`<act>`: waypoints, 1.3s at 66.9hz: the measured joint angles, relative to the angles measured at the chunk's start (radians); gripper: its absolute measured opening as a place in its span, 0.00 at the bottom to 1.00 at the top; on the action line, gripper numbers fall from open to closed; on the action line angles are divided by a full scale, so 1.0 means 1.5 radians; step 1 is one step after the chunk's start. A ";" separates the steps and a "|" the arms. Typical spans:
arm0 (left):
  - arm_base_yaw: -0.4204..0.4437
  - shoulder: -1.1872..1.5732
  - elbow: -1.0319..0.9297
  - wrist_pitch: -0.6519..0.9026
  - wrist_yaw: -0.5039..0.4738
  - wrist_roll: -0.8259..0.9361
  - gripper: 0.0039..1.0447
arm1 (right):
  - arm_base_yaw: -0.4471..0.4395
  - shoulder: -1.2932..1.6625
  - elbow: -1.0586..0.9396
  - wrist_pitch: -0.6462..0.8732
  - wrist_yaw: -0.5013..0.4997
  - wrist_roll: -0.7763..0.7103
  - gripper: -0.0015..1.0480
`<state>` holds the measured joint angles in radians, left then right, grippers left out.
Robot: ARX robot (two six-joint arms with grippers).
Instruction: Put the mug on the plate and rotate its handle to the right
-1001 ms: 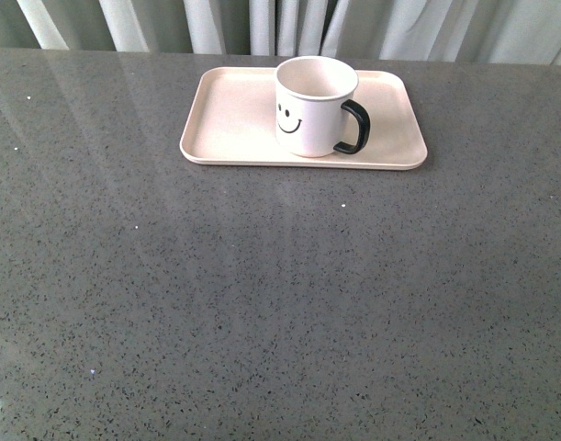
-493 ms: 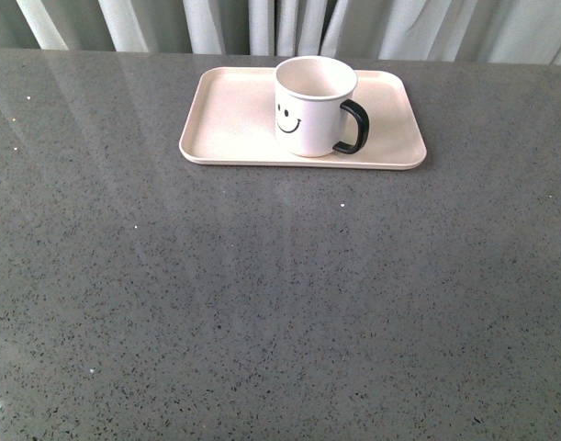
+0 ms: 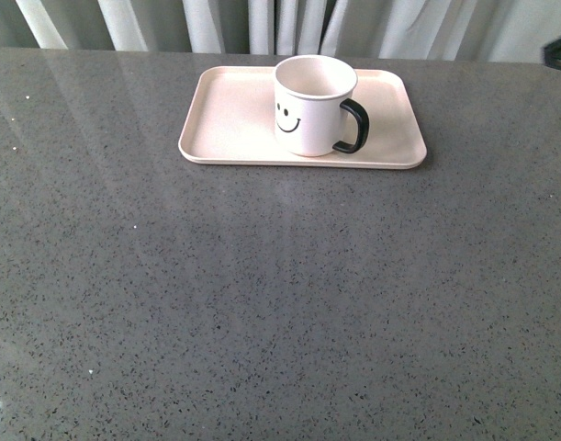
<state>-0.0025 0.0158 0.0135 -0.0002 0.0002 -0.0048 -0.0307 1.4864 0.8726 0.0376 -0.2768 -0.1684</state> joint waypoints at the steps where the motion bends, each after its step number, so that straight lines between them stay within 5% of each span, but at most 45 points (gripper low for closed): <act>1: 0.000 0.000 0.000 0.000 0.000 0.000 0.91 | 0.006 0.023 0.021 -0.003 0.000 0.004 0.91; 34: 0.000 0.000 0.000 0.000 0.000 0.000 0.91 | 0.087 0.410 0.461 -0.182 0.083 0.084 0.91; 59: 0.000 0.000 0.000 0.000 0.000 0.000 0.91 | 0.122 0.539 0.643 -0.305 0.111 0.118 0.91; 87: 0.000 0.000 0.000 0.000 0.000 0.000 0.91 | 0.125 0.567 0.679 -0.327 0.118 0.132 0.91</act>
<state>-0.0025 0.0158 0.0135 -0.0002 0.0002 -0.0048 0.1574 2.3371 1.8915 -0.4534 -0.0994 0.0292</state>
